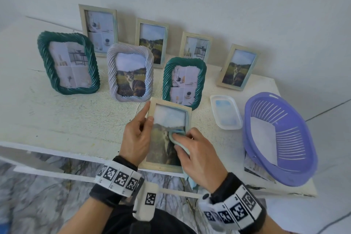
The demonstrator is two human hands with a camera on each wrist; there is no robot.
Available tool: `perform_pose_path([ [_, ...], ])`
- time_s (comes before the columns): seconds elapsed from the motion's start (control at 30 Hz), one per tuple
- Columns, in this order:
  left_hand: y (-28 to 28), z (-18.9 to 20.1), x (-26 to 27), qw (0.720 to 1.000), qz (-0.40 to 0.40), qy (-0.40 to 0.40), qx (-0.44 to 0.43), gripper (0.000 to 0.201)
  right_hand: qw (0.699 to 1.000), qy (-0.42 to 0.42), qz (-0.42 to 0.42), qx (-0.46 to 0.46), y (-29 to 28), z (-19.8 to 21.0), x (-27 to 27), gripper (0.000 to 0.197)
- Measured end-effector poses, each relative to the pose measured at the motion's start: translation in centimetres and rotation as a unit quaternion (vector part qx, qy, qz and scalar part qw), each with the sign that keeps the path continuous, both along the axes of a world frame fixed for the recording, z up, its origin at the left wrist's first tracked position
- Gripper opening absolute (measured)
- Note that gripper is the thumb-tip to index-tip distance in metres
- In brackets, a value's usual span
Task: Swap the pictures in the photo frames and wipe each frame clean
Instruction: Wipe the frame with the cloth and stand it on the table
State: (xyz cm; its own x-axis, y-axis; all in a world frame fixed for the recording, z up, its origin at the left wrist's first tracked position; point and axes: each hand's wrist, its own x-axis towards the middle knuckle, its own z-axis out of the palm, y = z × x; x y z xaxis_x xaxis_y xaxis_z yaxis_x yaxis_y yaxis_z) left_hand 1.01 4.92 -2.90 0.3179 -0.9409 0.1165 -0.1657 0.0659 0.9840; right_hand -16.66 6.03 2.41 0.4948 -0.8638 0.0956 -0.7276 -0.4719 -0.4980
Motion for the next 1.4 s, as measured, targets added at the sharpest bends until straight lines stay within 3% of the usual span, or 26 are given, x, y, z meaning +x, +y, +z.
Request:
perform_pose_path([
  [0.2, -0.8, 0.7, 0.9, 1.000, 0.013, 0.007, 0.000, 0.043, 0.996, -0.059, 0.043, 0.057, 2.0, -0.5, 0.1, 0.032],
  [0.3, -0.7, 0.7, 0.9, 1.000, 0.006, 0.011, -0.004, 0.044, 0.995, -0.027, 0.080, 0.053, 2.0, 0.1, -0.6, 0.032],
  [0.4, -0.5, 0.1, 0.6, 1.000, -0.014, 0.016, 0.001, 0.045, 0.996, 0.034, 0.088, -0.009, 1.1, 0.9, -1.2, 0.026],
  [0.6, -0.3, 0.1, 0.5, 0.999, -0.014, 0.043, -0.013, 0.053, 0.990, 0.097, -0.017, -0.100, -0.5, 1.5, 0.4, 0.013],
  [0.7, -0.1, 0.5, 0.1, 0.999, -0.013, 0.027, -0.028, 0.053, 0.984, 0.088, -0.104, -0.113, -1.0, 1.3, 1.2, 0.011],
  [0.77, 0.2, 0.7, -0.1, 0.999, -0.004, 0.018, -0.037, 0.050, 0.984, 0.064, -0.119, -0.116, -1.0, 1.0, 1.3, 0.013],
  [1.0, -0.2, 0.8, 0.6, 0.999, 0.027, 0.030, -0.027, 0.043, 0.998, -0.024, -0.050, 0.031, 2.2, 0.2, 0.5, 0.023],
  [1.17, -0.8, 0.4, 1.1, 0.999, 0.026, 0.028, -0.023, 0.044, 0.997, -0.050, -0.008, 0.050, 2.9, 0.2, -0.2, 0.025],
  [1.4, -1.8, 1.1, 1.2, 0.999, 0.022, 0.031, -0.020, 0.044, 0.995, 0.047, -0.027, -0.079, 0.0, 1.3, 0.6, 0.017],
])
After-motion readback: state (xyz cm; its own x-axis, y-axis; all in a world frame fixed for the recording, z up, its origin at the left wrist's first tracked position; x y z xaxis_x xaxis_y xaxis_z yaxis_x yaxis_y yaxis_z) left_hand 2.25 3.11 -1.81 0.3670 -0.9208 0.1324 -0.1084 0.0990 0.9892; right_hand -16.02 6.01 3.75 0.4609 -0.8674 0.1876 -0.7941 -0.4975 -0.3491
